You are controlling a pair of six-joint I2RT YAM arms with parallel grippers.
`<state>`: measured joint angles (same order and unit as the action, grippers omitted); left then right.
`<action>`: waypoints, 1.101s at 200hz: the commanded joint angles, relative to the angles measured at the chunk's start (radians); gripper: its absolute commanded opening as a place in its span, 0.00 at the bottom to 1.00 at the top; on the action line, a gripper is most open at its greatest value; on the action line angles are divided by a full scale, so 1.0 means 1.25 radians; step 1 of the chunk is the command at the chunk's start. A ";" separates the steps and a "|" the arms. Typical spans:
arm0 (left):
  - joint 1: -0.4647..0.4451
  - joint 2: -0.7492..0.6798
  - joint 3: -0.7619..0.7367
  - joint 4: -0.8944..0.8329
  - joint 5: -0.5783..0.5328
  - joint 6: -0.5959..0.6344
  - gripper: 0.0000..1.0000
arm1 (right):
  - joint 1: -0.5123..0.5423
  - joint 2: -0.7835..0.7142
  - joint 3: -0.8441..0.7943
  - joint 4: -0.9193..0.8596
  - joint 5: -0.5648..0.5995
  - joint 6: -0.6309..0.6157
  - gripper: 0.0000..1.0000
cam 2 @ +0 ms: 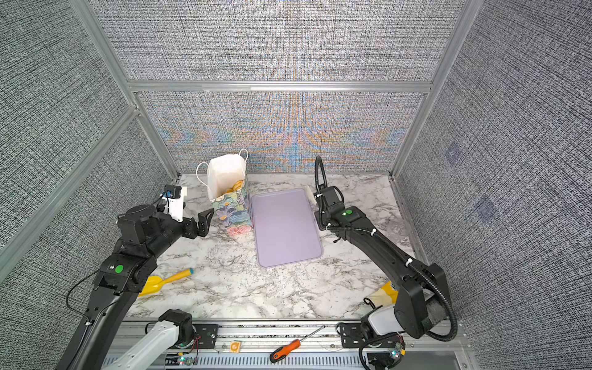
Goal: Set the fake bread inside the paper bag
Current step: 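Withdraw the empty tongs from the bag past the tray edge, then lower the tongs onto the table beside the tray with the right gripper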
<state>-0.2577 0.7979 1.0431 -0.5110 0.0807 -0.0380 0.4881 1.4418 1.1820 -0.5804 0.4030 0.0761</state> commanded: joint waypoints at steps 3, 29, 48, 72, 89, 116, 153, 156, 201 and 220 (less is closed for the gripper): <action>0.001 -0.004 -0.001 0.023 -0.005 -0.004 0.99 | -0.027 0.017 -0.022 0.052 0.019 0.043 0.65; 0.001 -0.010 -0.006 0.022 -0.011 -0.004 0.99 | -0.058 0.045 -0.041 0.059 0.014 0.061 0.65; 0.001 -0.011 -0.009 0.019 -0.013 -0.005 0.99 | -0.077 0.068 -0.051 0.066 0.003 0.068 0.65; 0.001 -0.014 -0.009 0.018 -0.017 -0.004 0.99 | -0.094 0.105 -0.056 0.080 -0.017 0.075 0.65; 0.001 -0.014 -0.010 0.017 -0.017 -0.004 0.99 | -0.102 0.134 -0.049 0.083 -0.031 0.080 0.65; 0.001 -0.016 -0.010 0.013 -0.020 -0.003 0.99 | -0.107 0.180 -0.033 0.087 -0.050 0.085 0.65; 0.001 -0.018 -0.012 0.009 -0.026 -0.003 0.99 | -0.111 0.225 -0.007 0.094 -0.075 0.088 0.65; 0.001 -0.018 -0.012 0.008 -0.026 -0.003 0.99 | -0.112 0.230 -0.004 0.094 -0.077 0.087 0.65; 0.001 -0.019 -0.015 0.004 -0.030 0.000 0.99 | -0.124 0.298 0.040 0.076 -0.106 0.085 0.65; 0.001 -0.020 -0.016 0.002 -0.032 0.001 0.99 | -0.128 0.319 0.054 0.072 -0.110 0.084 0.65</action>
<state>-0.2577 0.7750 1.0279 -0.5190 0.0509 -0.0376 0.3328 1.8191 1.2278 -0.4904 0.2810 0.1734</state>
